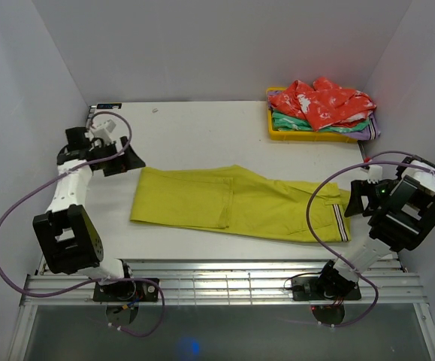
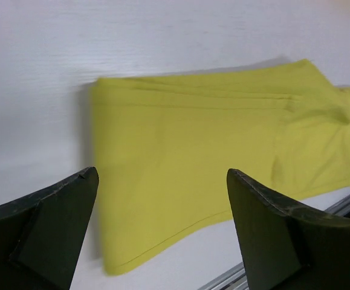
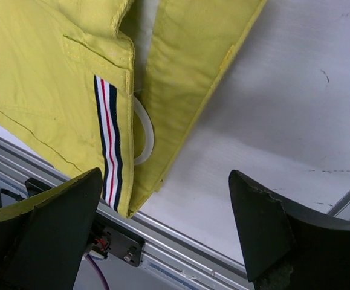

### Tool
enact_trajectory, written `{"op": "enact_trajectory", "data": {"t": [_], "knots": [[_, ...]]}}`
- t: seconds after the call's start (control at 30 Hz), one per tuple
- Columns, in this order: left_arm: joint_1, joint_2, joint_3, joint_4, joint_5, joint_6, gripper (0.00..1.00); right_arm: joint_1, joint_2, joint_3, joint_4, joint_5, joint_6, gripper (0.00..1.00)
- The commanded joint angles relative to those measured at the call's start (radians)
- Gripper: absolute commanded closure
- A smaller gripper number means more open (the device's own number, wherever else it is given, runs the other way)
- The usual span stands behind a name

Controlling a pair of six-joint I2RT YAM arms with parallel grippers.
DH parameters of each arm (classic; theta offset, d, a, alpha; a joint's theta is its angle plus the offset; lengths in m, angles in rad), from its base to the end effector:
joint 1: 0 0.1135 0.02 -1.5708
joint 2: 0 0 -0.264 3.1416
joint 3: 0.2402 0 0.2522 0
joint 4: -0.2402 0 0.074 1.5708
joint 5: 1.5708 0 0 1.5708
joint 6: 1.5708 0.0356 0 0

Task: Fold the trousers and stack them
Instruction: Fold the trousers

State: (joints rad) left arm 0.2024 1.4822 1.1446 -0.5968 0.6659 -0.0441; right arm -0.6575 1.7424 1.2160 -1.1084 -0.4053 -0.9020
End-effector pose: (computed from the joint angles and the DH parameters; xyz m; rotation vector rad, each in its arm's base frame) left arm 0.3064 0.0404 0.2699 -0.0233 2.3753 -0.7522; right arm 0.2462 -0.1724 0.1959 -0.3303 2.8432 0.4826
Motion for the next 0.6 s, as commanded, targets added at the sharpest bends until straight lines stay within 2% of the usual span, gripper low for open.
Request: {"op": "enact_trajectory", "data": {"t": [0.0, 0.03, 0.17, 0.33, 0.43, 0.53, 0.57], "knots": [[0.141, 0.008, -0.002, -0.252, 0.176, 0.336, 0.02, -0.033, 0.019, 0.048, -0.062, -0.012, -0.026, 0.10], [0.194, 0.026, -0.005, -0.280, 0.208, 0.372, 0.02, -0.039, 0.023, 0.059, -0.065, -0.020, -0.026, 0.10], [0.253, 0.093, -0.074, -0.298, 0.248, 0.449, 0.02, -0.040, 0.025, 0.053, -0.070, -0.040, -0.018, 0.10], [0.259, 0.154, -0.187, -0.157, 0.241, 0.408, 0.02, -0.040, 0.029, 0.025, -0.045, -0.014, -0.017, 0.10], [0.261, 0.220, -0.188, -0.119, 0.267, 0.366, 0.09, -0.048, 0.035, 0.008, -0.030, 0.014, -0.021, 0.10], [0.261, 0.269, -0.181, -0.077, 0.276, 0.336, 0.21, -0.065, 0.051, 0.026, -0.028, 0.023, -0.020, 0.10], [0.261, 0.280, -0.177, -0.075, 0.279, 0.332, 0.28, -0.070, 0.060, 0.033, -0.037, 0.023, -0.020, 0.10]]}}
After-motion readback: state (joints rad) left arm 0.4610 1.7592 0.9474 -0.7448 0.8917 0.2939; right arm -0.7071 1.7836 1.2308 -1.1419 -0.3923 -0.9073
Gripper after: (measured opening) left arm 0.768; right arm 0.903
